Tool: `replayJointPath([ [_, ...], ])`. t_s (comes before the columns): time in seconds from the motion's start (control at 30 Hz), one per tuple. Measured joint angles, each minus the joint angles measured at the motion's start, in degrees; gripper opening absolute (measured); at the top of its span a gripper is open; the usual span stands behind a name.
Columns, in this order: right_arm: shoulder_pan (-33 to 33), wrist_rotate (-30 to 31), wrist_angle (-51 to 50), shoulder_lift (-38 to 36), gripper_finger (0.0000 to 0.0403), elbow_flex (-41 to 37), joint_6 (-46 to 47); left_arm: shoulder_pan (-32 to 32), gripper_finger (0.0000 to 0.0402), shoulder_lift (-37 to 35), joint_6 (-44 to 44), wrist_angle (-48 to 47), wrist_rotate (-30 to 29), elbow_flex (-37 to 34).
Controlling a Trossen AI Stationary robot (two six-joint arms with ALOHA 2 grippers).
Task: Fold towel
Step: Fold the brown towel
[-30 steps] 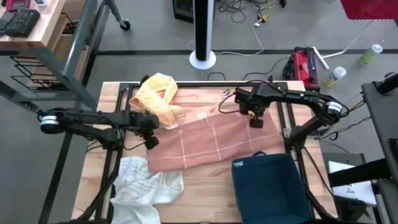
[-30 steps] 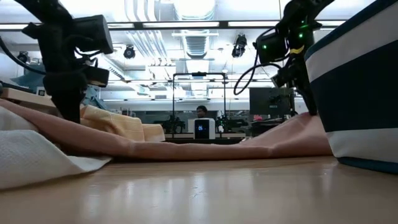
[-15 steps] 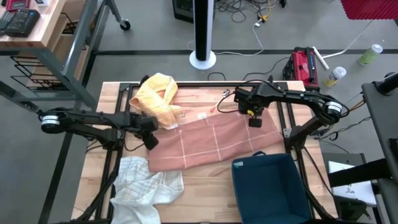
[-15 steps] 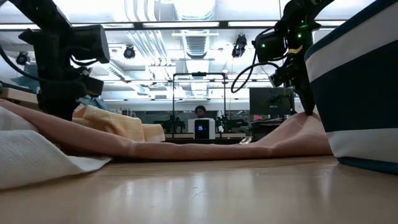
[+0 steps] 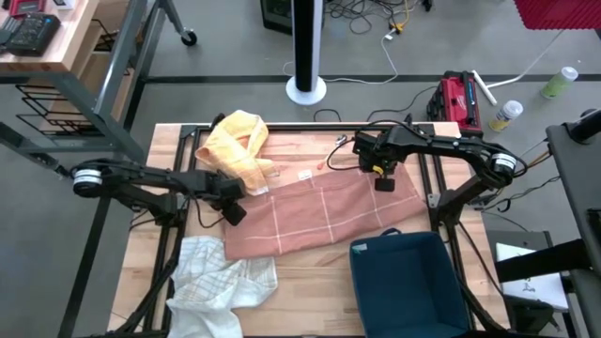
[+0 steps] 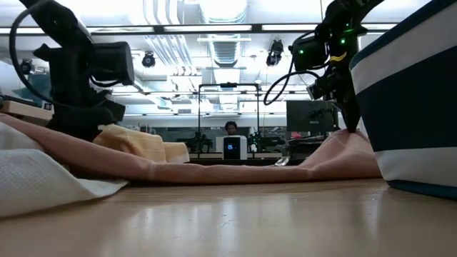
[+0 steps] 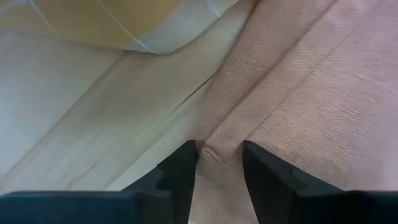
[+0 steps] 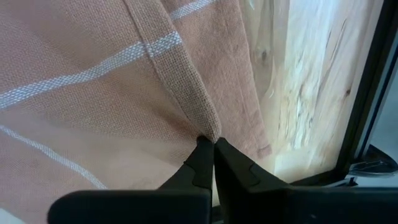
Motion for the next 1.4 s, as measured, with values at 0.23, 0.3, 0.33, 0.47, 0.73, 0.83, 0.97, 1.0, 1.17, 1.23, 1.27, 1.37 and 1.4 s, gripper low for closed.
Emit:
replayJointPath([
  [0.23,0.00,-0.02,0.02,0.02,0.0000,0.00,0.55,-0.01,0.0099,0.93,-1.33,0.02,-0.01,1.11],
  [0.3,0.00,-0.02,0.06,0.02,0.0000,0.00,0.77,-0.01,0.0101,0.25,-0.98,0.30,0.01,1.91],
  [0.33,0.00,-0.02,0.02,0.02,0.0000,0.00,0.98,-0.01,0.0103,-0.15,-0.47,0.39,0.01,2.24],
  [0.47,0.00,-0.03,0.08,0.02,0.0000,0.00,1.50,-0.01,0.0111,-0.59,0.39,0.21,-0.01,2.73],
  [0.73,0.00,-0.04,0.39,0.02,0.0000,-0.02,1.64,-0.09,0.0095,-0.58,0.42,0.15,0.20,2.49],
  [0.83,0.02,-0.04,0.78,0.02,0.0000,-0.03,1.64,-0.10,0.0080,-0.62,0.74,0.17,1.83,2.51],
  [0.97,0.01,-0.07,1.26,0.02,0.0000,-0.03,1.64,-0.10,0.0049,-0.63,1.95,0.18,4.92,2.51],
  [1.0,0.00,-0.08,1.27,0.02,0.0000,-0.03,1.64,-0.10,0.0038,-0.62,1.99,0.19,5.42,2.48],
  [1.17,0.00,-0.11,1.53,0.02,0.0000,-0.03,1.64,-0.10,0.0006,-0.59,2.75,-0.03,5.78,2.23],
  [1.23,0.00,-0.06,1.51,0.02,0.0000,-0.03,1.53,-0.26,0.0004,-0.65,3.61,-0.65,5.77,2.47],
  [1.27,0.02,-0.01,1.43,0.02,0.0000,-0.03,1.43,-0.38,0.0003,-0.65,4.02,-1.46,5.77,2.76],
  [1.37,0.04,1.54,0.04,0.02,0.0000,0.25,1.18,-0.67,0.0002,-0.98,4.27,-5.91,5.80,4.41],
  [1.4,0.12,2.70,-0.57,0.02,0.0000,0.62,1.27,-0.71,0.0001,-1.04,4.19,-7.55,6.05,5.04],
])
